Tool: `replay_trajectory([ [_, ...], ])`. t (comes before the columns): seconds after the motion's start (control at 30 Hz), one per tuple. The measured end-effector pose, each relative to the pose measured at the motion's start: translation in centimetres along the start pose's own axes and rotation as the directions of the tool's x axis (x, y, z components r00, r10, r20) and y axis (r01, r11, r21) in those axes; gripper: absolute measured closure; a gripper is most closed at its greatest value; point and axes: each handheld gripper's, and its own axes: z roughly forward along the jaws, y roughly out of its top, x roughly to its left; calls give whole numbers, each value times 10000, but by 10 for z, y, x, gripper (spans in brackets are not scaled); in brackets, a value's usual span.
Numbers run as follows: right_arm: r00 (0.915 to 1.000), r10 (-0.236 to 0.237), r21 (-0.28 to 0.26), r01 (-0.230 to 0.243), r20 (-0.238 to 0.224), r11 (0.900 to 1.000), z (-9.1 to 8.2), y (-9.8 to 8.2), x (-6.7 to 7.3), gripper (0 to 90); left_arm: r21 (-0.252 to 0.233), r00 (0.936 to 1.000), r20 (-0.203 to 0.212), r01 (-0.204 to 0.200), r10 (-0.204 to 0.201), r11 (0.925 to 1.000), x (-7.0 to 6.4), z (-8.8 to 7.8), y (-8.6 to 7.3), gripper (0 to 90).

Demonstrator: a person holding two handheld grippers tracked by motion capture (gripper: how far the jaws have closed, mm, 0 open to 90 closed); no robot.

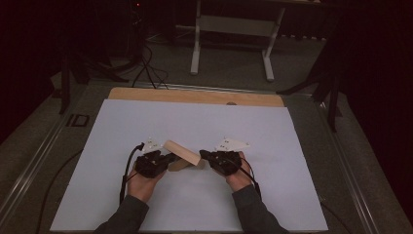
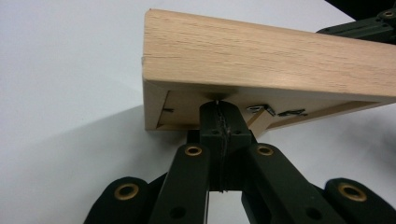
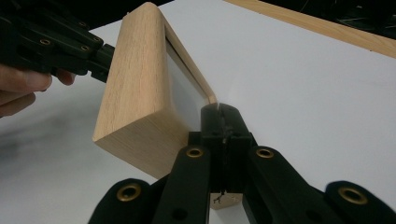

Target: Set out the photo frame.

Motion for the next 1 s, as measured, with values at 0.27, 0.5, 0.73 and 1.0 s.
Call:
replay_trajectory([
  [0.27, 10000, -33, 18, 33, -42, 10000, 0, 0, 1, 898, -12, 9999, 124, -63, 63, 10000, -3, 0, 1, 895],
  [0.5, 9999, -107, 34, 107, -102, 9999, 0, 0, 3, 898, 23, 9996, 253, -155, 154, 9999, -8, 1, 1, 895],
  [0.73, 9997, -204, 34, 205, -137, 9998, 1, 1, 5, 899, 30, 9993, 321, -216, 215, 9998, -12, 1, 1, 895],
  [1.0, 9996, -254, 26, 254, -158, 9997, 2, 1, 7, 899, 107, 9985, 418, -358, 354, 9993, -17, 4, 1, 895],
])
